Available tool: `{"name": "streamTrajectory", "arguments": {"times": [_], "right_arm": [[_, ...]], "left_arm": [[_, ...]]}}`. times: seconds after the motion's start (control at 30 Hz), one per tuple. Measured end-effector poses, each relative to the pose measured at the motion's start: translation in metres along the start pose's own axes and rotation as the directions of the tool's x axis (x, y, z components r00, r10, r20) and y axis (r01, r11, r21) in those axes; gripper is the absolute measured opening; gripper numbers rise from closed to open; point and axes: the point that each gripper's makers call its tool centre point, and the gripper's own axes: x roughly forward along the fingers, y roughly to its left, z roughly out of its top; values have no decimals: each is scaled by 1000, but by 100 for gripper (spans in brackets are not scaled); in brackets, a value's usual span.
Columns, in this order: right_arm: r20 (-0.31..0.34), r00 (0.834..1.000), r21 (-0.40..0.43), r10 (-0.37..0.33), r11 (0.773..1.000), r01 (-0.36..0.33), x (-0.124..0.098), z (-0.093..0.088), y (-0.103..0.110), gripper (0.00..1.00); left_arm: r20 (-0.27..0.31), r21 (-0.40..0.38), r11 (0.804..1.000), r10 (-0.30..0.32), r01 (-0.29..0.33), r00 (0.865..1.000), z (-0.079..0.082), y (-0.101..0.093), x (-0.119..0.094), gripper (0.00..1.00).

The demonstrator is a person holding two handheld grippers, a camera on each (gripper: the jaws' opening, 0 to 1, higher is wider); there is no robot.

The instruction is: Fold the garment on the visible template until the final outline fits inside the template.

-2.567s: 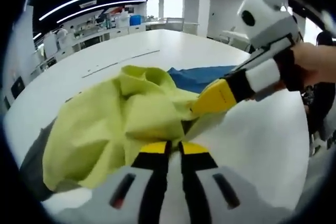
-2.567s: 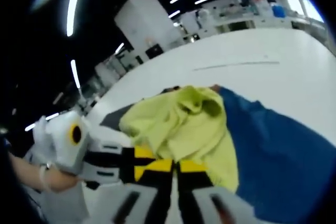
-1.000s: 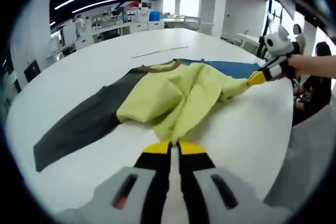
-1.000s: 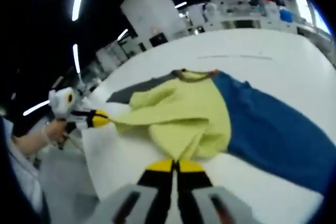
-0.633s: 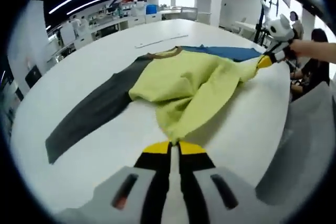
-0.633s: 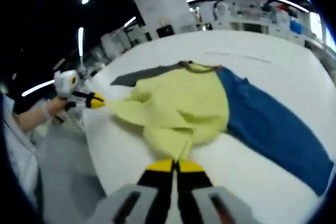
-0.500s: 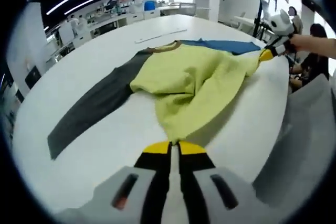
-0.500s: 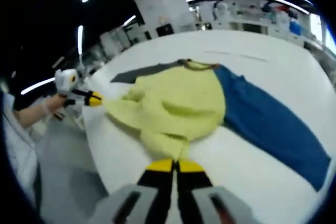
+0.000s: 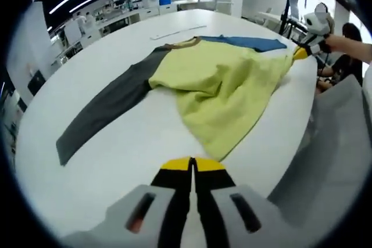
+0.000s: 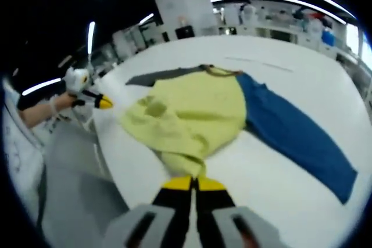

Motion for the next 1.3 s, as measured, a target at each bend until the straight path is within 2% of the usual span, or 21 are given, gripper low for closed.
{"name": "streamTrajectory", "arguments": {"times": [0.1, 0.17, 0.23, 0.33, 0.47, 0.5, 0.7, 0.8, 0.9, 1.1, 1.17, 1.3], "right_arm": [[0, 1000, 3, -1, 1000, 1, 0, 0, 0, 0], [2, 1000, -4, 2, 1000, -2, -1, 1, 1, 0], [4, 1000, -7, 2, 1000, -2, -1, 2, 0, 0], [7, 1000, -5, 2, 1000, -2, -2, 4, 0, 0], [12, 1000, -10, -4, 1000, 4, -4, 5, 0, 0], [12, 1000, -10, -4, 1000, 4, -4, 6, 0, 0], [17, 1000, -30, -3, 1000, 4, -7, 6, 2, 0], [18, 1000, -45, -6, 999, 7, -10, 8, 3, 0], [22, 1000, -60, -8, 998, 9, -12, 12, 2, 0], [23, 1000, -103, -8, 995, 10, -18, 17, 4, 0], [16, 1000, -138, 10, 990, -8, -19, 17, 10, 0], [-40, 998, -231, 38, 972, -47, -22, 5, 26, 0]], "left_arm": [[1, -12, 1000, -15, 15, 1000, 1, -7, 7, 0], [16, -61, 998, -22, 23, 1000, 2, -9, 14, 0], [5, -98, 995, -17, 17, 1000, 0, -9, 20, 0], [8, -140, 989, -35, 36, 999, 4, -21, 24, 0], [-9, -177, 983, -46, 44, 999, 2, -25, 28, 14], [-9, -175, 984, -49, 47, 999, 3, -27, 27, 15], [-31, -185, 982, -49, 43, 998, -3, -26, 35, 10], [-48, -166, 985, -54, 45, 997, -9, -29, 38, 2], [-36, -214, 976, -56, 47, 998, -6, -31, 39, 1], [-50, -204, 976, -92, 80, 995, -9, -36, 33, 0], [-54, -214, 973, -101, 87, 993, -11, -36, 28, 0], [-78, -230, 968, -125, 104, 989, -19, -39, 17, 0]]}}
